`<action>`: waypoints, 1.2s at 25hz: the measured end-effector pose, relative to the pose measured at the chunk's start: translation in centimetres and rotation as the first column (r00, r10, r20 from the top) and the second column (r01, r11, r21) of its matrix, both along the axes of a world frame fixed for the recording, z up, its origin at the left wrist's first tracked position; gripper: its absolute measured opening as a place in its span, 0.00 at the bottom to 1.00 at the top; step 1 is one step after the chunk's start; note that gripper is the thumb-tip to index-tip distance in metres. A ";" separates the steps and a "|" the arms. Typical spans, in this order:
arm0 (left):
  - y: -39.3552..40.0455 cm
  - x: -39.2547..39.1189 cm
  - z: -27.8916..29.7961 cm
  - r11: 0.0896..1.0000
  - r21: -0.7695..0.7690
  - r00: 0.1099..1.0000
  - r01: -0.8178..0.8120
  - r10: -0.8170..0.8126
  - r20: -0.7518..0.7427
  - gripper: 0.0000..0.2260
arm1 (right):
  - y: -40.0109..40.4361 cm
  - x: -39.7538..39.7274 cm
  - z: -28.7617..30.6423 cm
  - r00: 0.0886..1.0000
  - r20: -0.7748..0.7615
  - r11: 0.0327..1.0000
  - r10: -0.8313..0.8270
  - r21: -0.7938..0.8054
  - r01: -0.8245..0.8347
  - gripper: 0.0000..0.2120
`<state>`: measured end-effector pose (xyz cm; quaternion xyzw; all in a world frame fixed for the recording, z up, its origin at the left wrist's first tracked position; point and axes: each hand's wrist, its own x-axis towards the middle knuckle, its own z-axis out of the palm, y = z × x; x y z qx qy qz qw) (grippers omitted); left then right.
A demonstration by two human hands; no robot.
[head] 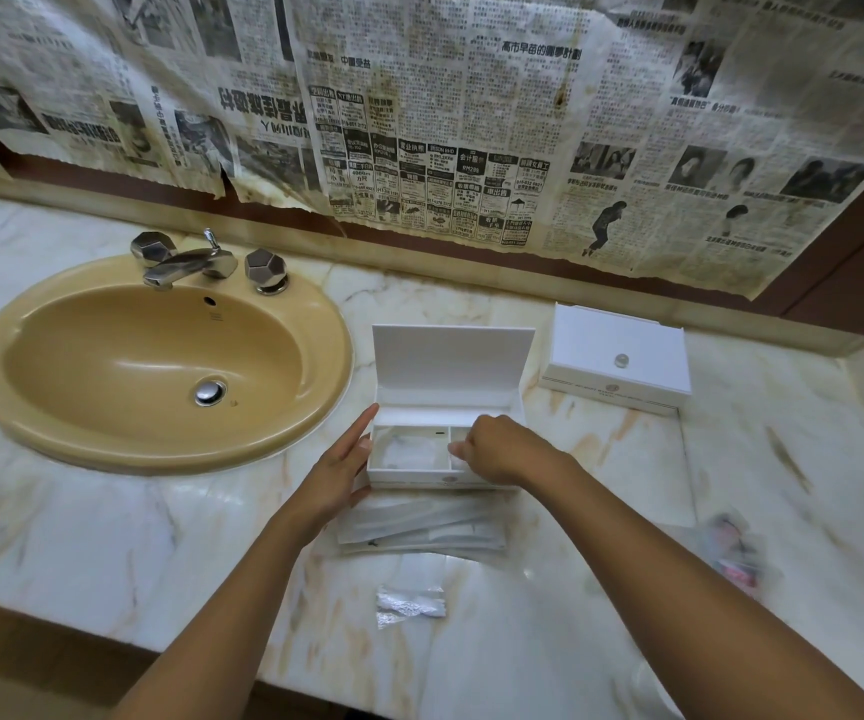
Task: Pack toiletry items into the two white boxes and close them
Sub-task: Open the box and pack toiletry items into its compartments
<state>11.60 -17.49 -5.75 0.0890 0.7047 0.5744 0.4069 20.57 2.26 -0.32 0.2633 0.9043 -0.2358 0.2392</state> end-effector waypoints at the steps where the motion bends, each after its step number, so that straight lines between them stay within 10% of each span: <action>1: 0.1 0.0 0.1 1.000 -0.001 1.000 0.002 -0.002 -0.002 0.17 | -0.2 0.1 -0.3 1.000 0.018 1.000 0.014 -0.008 -0.014 0.21; 13: 0.1 0.2 0.3 1.000 -0.022 1.000 -0.016 0.016 -0.002 0.17 | -5.4 2.1 2.6 0.908 -0.375 0.978 0.188 0.154 -0.139 0.11; 30: 0.0 0.2 0.4 1.000 -0.003 1.000 -0.016 0.016 -0.002 0.17 | -11.3 6.8 -3.5 0.826 -0.060 0.828 0.560 0.066 -0.557 0.06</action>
